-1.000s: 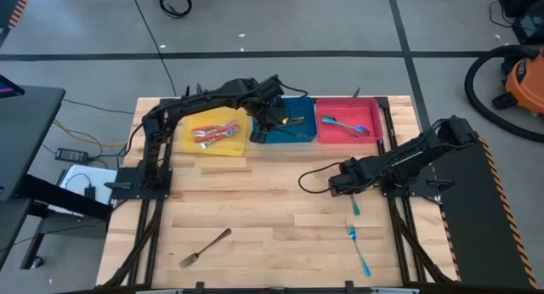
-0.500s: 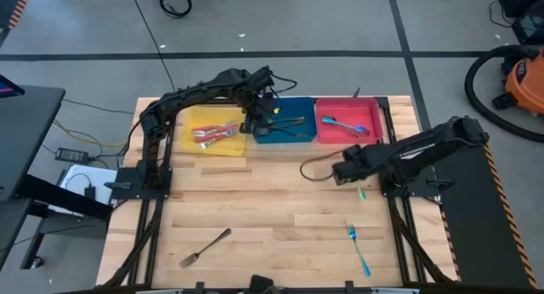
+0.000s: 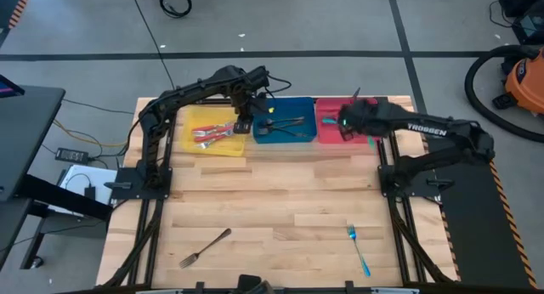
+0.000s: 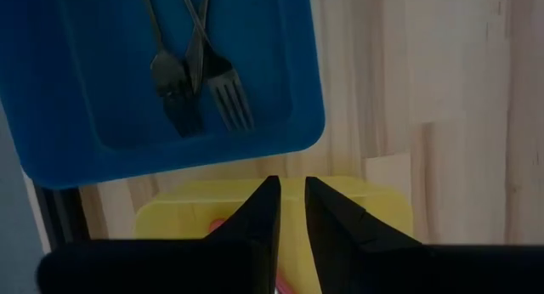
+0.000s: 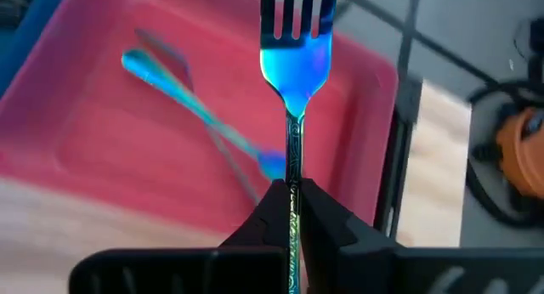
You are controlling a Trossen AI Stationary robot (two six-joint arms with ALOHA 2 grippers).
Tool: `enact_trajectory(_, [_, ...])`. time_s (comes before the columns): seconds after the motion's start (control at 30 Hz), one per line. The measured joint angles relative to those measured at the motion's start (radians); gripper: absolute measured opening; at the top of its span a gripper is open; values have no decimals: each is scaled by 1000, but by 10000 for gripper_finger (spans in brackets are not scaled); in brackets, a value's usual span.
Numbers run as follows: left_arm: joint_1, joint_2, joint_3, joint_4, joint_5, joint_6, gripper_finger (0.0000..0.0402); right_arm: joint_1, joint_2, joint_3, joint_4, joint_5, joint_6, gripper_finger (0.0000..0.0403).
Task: Sort silverware by color (type)
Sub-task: Put the top right blue fork into the pink bin
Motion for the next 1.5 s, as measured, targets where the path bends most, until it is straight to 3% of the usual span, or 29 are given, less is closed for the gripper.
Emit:
enact_trajectory(0.23, [1,0,0,-1,3,-2,54,-249,21,1,305,-157,-509,14])
enact_trajectory(0.5, [1,0,0,0,3,-3,54,-356,176,1,417,-243,-865,14])
enact_trajectory(0.6, [1,0,0,1,3,-14,54,-372,244,1,424,-219,-902,14])
enact_trajectory(0.77, [1,0,0,3,3,-73,54,-388,338,1,426,-306,-946,15])
enact_trajectory(0.97, [1,0,0,5,3,-107,54,-387,414,1,420,-321,-979,22])
enact_trajectory(1.5, [1,0,0,58,3,-105,55,-378,453,2,413,-307,-994,51])
